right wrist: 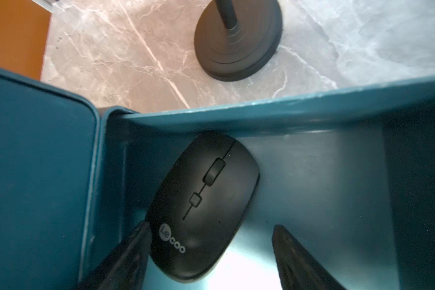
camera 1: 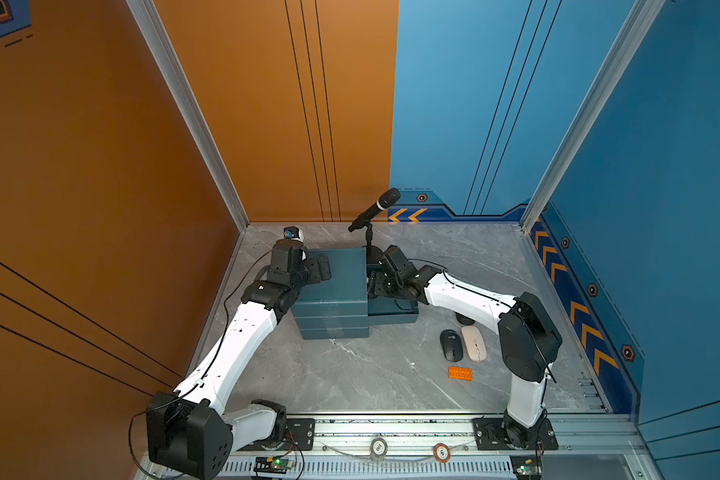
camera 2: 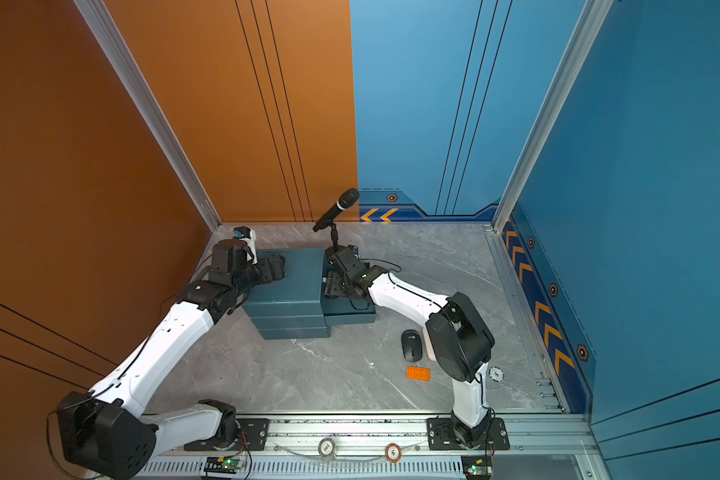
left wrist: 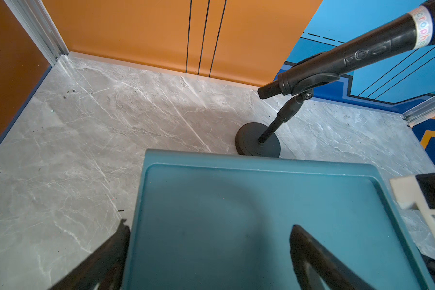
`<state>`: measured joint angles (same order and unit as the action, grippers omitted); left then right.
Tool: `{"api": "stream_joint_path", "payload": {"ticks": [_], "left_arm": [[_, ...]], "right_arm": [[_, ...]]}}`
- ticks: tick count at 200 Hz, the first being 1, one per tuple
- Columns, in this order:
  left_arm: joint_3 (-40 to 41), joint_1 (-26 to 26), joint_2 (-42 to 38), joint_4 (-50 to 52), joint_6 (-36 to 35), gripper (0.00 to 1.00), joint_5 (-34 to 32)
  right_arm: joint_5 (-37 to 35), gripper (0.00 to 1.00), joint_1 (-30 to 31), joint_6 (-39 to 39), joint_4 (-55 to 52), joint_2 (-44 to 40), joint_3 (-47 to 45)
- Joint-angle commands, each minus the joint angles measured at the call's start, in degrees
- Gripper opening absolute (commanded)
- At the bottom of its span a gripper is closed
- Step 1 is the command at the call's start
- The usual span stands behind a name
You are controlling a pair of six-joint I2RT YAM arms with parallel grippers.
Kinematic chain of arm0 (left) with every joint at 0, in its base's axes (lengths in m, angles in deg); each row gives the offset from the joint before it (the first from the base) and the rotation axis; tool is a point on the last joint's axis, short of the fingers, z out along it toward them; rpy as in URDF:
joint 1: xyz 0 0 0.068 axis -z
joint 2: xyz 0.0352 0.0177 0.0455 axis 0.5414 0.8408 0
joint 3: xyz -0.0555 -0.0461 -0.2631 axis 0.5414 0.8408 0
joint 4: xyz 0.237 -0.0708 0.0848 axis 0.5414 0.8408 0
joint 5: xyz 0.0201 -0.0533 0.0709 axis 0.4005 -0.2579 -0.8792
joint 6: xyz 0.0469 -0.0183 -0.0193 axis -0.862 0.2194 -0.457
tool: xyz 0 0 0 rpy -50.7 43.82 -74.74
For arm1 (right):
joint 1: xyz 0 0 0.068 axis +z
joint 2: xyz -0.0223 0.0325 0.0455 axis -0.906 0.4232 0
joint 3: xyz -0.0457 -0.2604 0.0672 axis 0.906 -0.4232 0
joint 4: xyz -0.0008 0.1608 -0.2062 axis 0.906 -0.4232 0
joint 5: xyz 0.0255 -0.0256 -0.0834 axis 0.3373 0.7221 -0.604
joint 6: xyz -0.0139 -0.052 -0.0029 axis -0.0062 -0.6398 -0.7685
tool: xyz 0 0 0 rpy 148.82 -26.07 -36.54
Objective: Take the mice out of the drawer
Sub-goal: Pick up the mouse from the drawer.
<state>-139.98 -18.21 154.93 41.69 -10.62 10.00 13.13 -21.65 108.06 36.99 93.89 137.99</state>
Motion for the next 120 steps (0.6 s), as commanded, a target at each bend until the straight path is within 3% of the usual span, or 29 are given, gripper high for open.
{"api": "stream_joint_path", "payload": {"ticks": [1, 120], "left_arm": [[-1.08, 0.15, -0.04, -0.55, 0.55, 0.98, 1.65], [-1.16, 0.19, 0.06, -0.39, 0.53, 0.98, 1.56]], "right_arm": [[-5.23, 0.78, 0.26, 0.01, -5.75, 0.1, 1.12], [-9.88, 0.8, -2.7, -0.57, -8.64, -5.22, -2.59]]}}
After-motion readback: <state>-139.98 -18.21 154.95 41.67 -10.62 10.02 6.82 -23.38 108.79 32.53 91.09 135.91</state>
